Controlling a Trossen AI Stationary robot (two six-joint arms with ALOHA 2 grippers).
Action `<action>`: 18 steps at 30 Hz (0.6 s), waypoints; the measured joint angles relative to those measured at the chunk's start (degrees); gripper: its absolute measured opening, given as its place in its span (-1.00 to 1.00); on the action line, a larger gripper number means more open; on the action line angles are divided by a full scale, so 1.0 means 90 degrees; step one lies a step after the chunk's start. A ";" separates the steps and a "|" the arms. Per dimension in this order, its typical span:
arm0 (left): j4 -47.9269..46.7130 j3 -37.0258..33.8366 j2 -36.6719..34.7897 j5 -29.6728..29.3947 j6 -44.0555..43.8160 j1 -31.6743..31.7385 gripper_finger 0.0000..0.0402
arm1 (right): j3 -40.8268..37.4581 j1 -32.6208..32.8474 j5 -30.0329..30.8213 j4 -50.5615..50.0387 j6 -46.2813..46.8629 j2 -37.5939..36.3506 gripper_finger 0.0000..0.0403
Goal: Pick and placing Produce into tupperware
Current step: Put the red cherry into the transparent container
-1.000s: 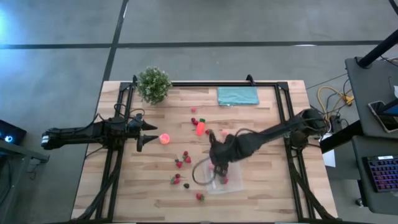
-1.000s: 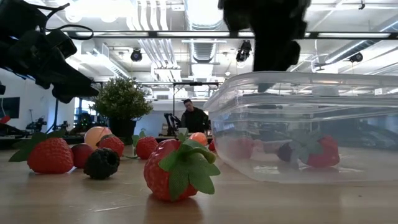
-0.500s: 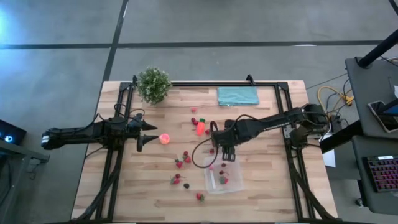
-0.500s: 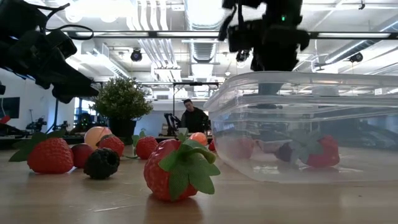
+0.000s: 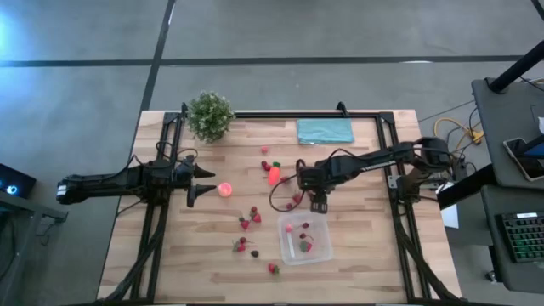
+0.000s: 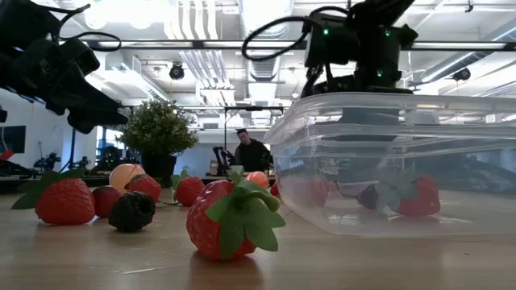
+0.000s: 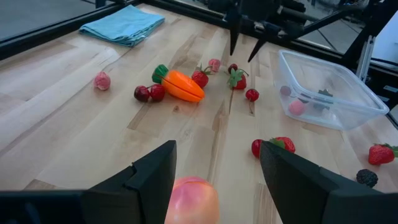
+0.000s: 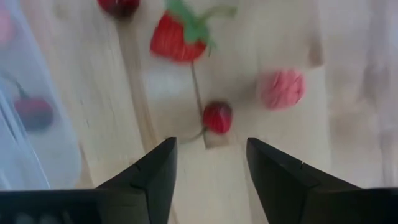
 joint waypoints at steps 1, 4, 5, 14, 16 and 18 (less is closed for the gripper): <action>0.0001 0.0000 0.0000 -0.0001 0.0000 0.0001 0.08 | -0.0029 -0.0026 0.0003 0.0122 0.0112 -0.0059 -0.04; 0.0000 0.0000 0.0000 -0.0001 0.0000 0.0001 0.08 | -0.0043 -0.0072 0.0012 0.0273 0.0705 -0.0129 0.04; -0.0001 0.0000 0.0000 -0.0001 0.0000 -0.0001 0.08 | -0.0055 -0.0084 0.0028 0.0279 0.0880 -0.0129 0.06; 0.0001 0.0000 0.0001 -0.0001 0.0000 -0.0001 0.08 | -0.0209 -0.0081 0.0008 0.0571 0.2654 0.0101 0.12; 0.0000 0.0000 0.0006 0.0001 0.0000 -0.0001 0.08 | -0.0118 -0.0081 0.0181 0.0684 0.2701 0.0101 0.12; 0.0001 0.0000 0.0001 0.0001 0.0000 0.0001 0.08 | -0.0019 -0.0081 0.0351 0.0653 0.2597 0.0097 0.12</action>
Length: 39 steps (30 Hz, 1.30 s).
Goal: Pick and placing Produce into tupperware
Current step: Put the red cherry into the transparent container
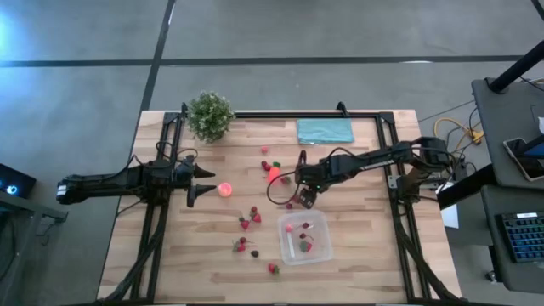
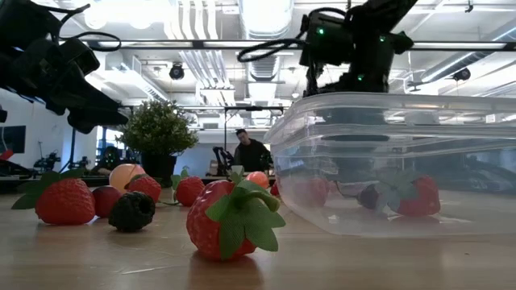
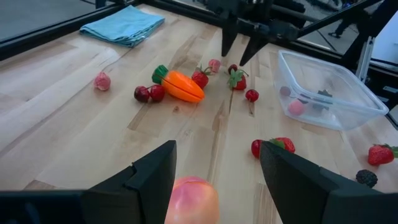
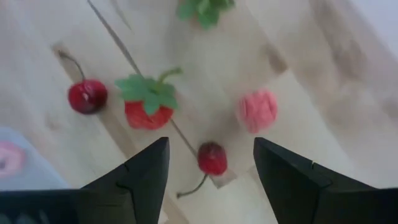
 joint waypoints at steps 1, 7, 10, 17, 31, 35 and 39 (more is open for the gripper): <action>0.0000 0.0000 0.0007 0.0001 0.0000 0.0000 0.08 | 0.0059 0.0000 0.0009 0.0005 -0.0127 -0.0004 0.12; -0.0001 0.0000 0.0000 -0.0001 0.0000 0.0000 0.08 | 0.0087 0.0002 -0.0017 -0.0088 -0.0889 -0.0010 0.12; 0.0000 0.0000 0.0002 -0.0002 0.0000 0.0000 0.08 | -0.0048 0.0002 -0.0015 -0.0100 -0.1036 -0.0012 0.12; 0.0000 0.0000 0.0009 0.0001 0.0000 -0.0001 0.08 | -0.0237 0.0002 -0.0182 -0.0086 -0.1078 -0.0010 0.12; -0.0002 0.0000 0.0002 -0.0002 0.0000 0.0000 0.08 | -0.0553 0.0000 -0.0172 0.0484 -0.1124 -0.0003 0.12; -0.0001 0.0000 0.0002 -0.0002 0.0000 0.0000 0.08 | -0.0588 0.0000 -0.0151 0.0509 -0.1124 -0.0003 0.12; -0.0002 0.0000 0.0002 -0.0002 0.0000 0.0000 0.08 | -0.0683 0.0000 -0.0134 0.0501 -0.1028 0.0002 0.11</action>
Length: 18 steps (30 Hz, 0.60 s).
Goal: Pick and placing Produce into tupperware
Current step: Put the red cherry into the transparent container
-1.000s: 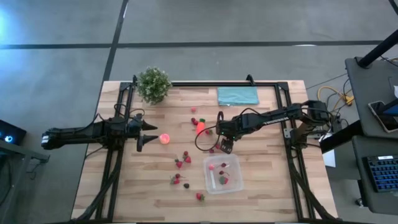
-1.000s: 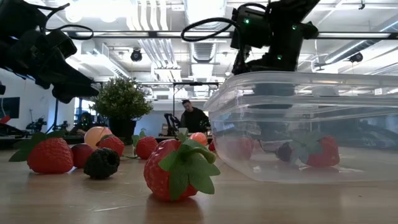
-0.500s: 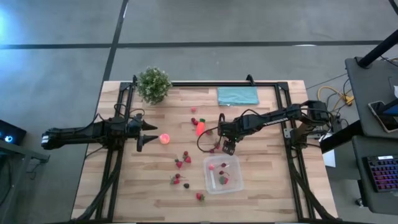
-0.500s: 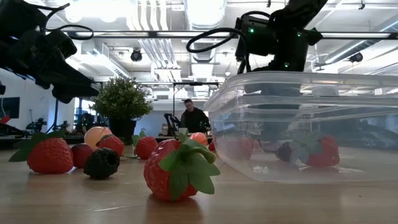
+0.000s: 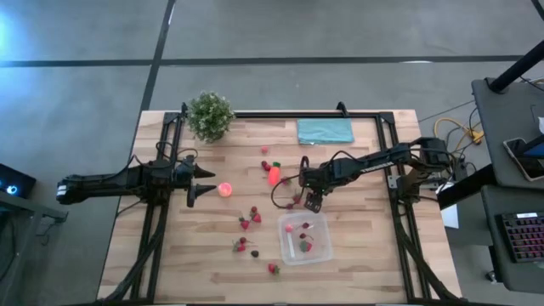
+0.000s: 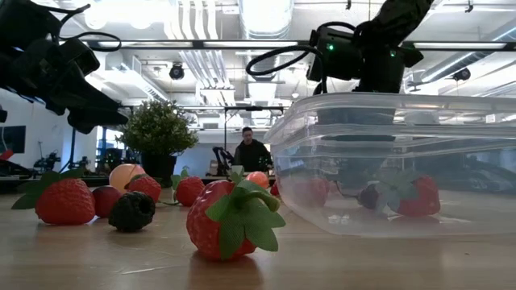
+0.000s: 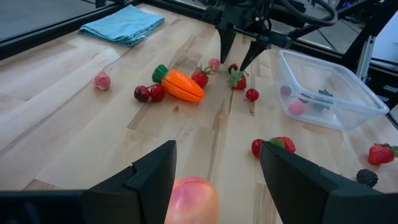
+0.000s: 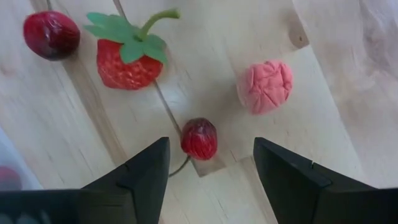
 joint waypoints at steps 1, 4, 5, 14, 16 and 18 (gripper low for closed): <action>0.0000 0.0000 0.0000 0.0000 0.0000 0.0000 0.08 | -0.0001 0.0000 0.0000 0.0011 -0.0001 0.0000 0.10; 0.0001 0.0000 0.0000 0.0001 0.0000 0.0000 0.08 | -0.0001 0.0000 0.0000 0.0120 -0.0006 0.0000 0.06; 0.0001 0.0000 0.0000 0.0001 0.0000 -0.0001 0.08 | -0.0001 0.0000 0.0002 0.0168 -0.0008 0.0000 0.04; 0.0002 0.0000 0.0000 0.0000 0.0000 -0.0001 0.08 | 0.0002 0.0000 -0.0044 0.0254 -0.0023 0.0194 -0.14; 0.0001 0.0000 0.0000 0.0001 0.0000 -0.0001 0.08 | 0.0029 0.0000 -0.0044 0.0235 -0.0071 0.0204 -0.15; 0.0000 0.0000 0.0000 0.0001 0.0000 -0.0002 0.08 | 0.0061 0.0000 -0.0045 0.0262 -0.0133 0.0210 -0.15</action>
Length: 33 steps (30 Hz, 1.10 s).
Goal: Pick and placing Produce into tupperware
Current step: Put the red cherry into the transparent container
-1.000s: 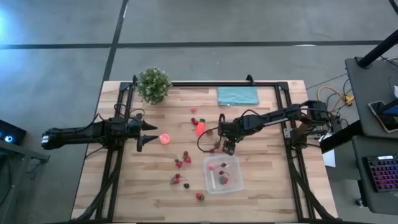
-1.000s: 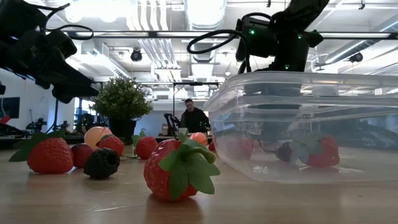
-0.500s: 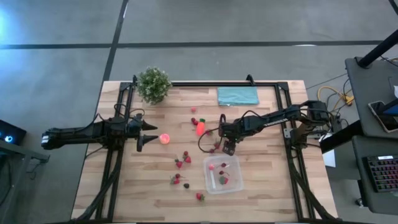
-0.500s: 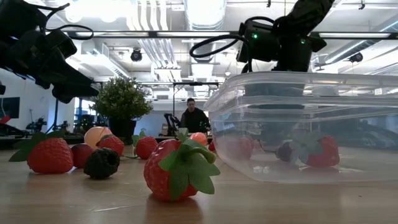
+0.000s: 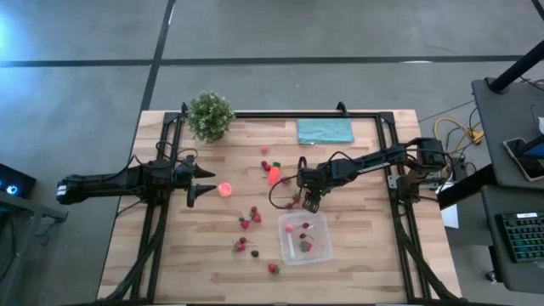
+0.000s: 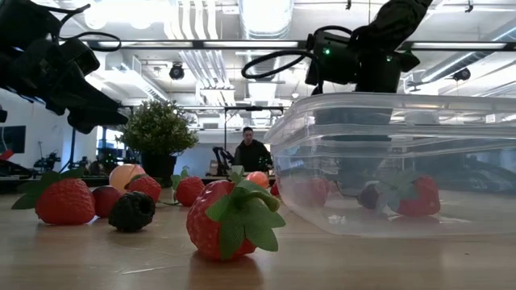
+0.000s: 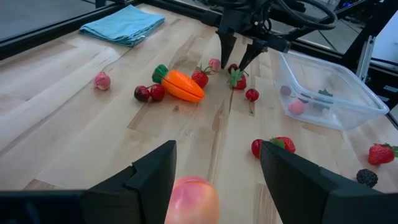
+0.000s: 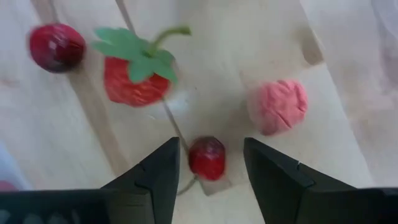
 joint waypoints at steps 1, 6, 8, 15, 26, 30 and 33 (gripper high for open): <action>0.0000 0.0000 0.0000 -0.0001 0.0000 0.0002 0.08 | 0.0016 0.0002 -0.0001 -0.0012 -0.0009 0.0002 -0.15; 0.0001 0.0000 0.0000 0.0000 0.0000 0.0002 0.08 | 0.0040 0.0002 0.0019 -0.0244 0.0013 0.0002 -0.23; 0.0000 0.0000 0.0000 0.0000 0.0000 0.0000 0.08 | 0.0047 0.0002 0.0024 -0.0341 0.0013 0.0002 -0.30; 0.0002 0.0000 0.0000 0.0000 0.0000 0.0002 0.08 | 0.0066 -0.0001 0.0055 -0.0485 0.0035 0.0002 -0.59; 0.0002 0.0000 0.0000 0.0000 0.0000 0.0002 0.08 | 0.0516 -0.0004 0.0050 -0.0940 0.0037 0.0002 -0.73; 0.0000 0.0000 0.0000 -0.0001 0.0000 0.0002 0.08 | 0.0908 -0.0015 0.0050 -0.1335 0.0039 -0.0090 -0.73; 0.0000 0.0000 0.0000 0.0001 0.0000 0.0002 0.08 | 0.1304 -0.0015 0.0050 -0.1621 0.0005 -0.0257 -0.73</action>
